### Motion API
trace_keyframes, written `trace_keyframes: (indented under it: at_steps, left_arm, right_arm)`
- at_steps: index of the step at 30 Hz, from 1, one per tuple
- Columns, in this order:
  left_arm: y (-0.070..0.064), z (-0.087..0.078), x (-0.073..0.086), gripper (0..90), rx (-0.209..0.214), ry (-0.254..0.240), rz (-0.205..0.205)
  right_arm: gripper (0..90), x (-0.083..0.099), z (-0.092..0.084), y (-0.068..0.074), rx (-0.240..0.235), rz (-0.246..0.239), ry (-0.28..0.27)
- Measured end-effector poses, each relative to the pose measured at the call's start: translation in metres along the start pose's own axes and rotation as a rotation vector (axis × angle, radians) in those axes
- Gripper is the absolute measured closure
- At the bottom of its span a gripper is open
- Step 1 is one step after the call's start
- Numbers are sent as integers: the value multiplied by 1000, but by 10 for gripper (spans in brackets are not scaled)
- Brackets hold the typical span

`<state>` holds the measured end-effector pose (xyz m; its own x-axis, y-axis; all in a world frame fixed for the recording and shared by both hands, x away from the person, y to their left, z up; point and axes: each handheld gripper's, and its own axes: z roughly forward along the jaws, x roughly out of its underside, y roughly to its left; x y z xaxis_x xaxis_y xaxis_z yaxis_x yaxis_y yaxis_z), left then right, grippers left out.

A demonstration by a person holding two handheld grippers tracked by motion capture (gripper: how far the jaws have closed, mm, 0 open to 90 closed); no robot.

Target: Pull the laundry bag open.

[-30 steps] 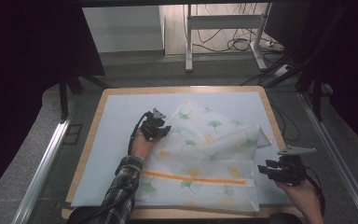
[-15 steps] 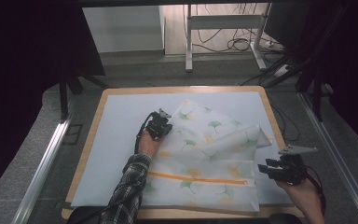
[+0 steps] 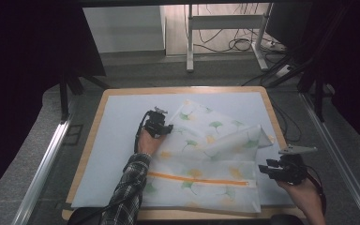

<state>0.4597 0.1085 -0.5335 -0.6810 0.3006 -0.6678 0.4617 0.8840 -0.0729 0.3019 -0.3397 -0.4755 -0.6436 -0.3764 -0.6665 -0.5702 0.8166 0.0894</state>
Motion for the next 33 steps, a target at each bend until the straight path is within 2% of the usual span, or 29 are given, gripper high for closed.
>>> trace_keyframes:
  at_steps: [1, 2, 3, 5, 6, 8, 12, 15, 20, 22, 24, 25, 26, 27, 28, 29, 32, 33]
  left_arm:
    - [0, 0, 0, 714, 0, 0, 0]
    - [-2, -1, 0, 818, 15, 6, 22]
    - [-5, -1, 0, 880, 5, 5, 36]
    - [-7, -1, 0, 889, -10, 5, 53]
    - [-7, -1, 0, 899, -4, 4, 61]
    - [-5, -3, 2, 900, -2, -7, 64]
    - [-1, -7, 5, 900, -28, -43, 53]
    - [12, -21, 10, 900, -95, -99, 25]
    - [33, -44, 22, 900, -193, -103, 0]
    - [42, -57, 29, 900, -246, -98, -14]
    - [53, -68, 40, 899, -272, -97, -49]
    - [57, -72, 46, 898, -270, -105, -64]
    - [61, -74, 52, 896, -246, -107, -77]
    - [64, -73, 57, 888, -193, -102, -96]
    - [65, -73, 62, 875, -158, -96, -105]
    - [64, -75, 66, 841, -157, -109, -97]
    - [61, -84, 70, 626, -130, -159, -92]
    - [59, -89, 71, 547, -134, -170, -78]
  right_arm:
    - [531, 0, 0, 0, 0, 0, 0]
    - [531, 0, 1, 1, -2, -2, 3]
    - [531, 0, 2, 2, -3, -4, 1]
    - [531, -1, 2, 2, -4, -5, 4]
    - [531, -1, 1, 2, -2, -5, 7]
    - [531, -2, 0, 2, -1, -5, 4]
    - [531, -2, -2, 0, 3, -4, -2]
    - [531, -4, -1, -1, 2, 4, -3]
    - [530, -6, 2, 1, -2, -4, 3]
    - [529, -7, 3, 2, 0, -7, 6]
    - [529, -9, 3, 4, -6, -13, 0]
    - [529, -10, 4, 5, -5, -15, 0]
    - [529, -11, 5, 5, -8, -15, -1]
    - [528, -12, 6, 6, -11, -18, -2]
    - [527, -13, 7, 6, -15, -17, 1]
    - [527, -14, 8, 7, -16, -18, -1]
    - [526, -20, 13, 10, -23, -23, 1]
    - [527, -23, 15, 10, -25, -24, -1]
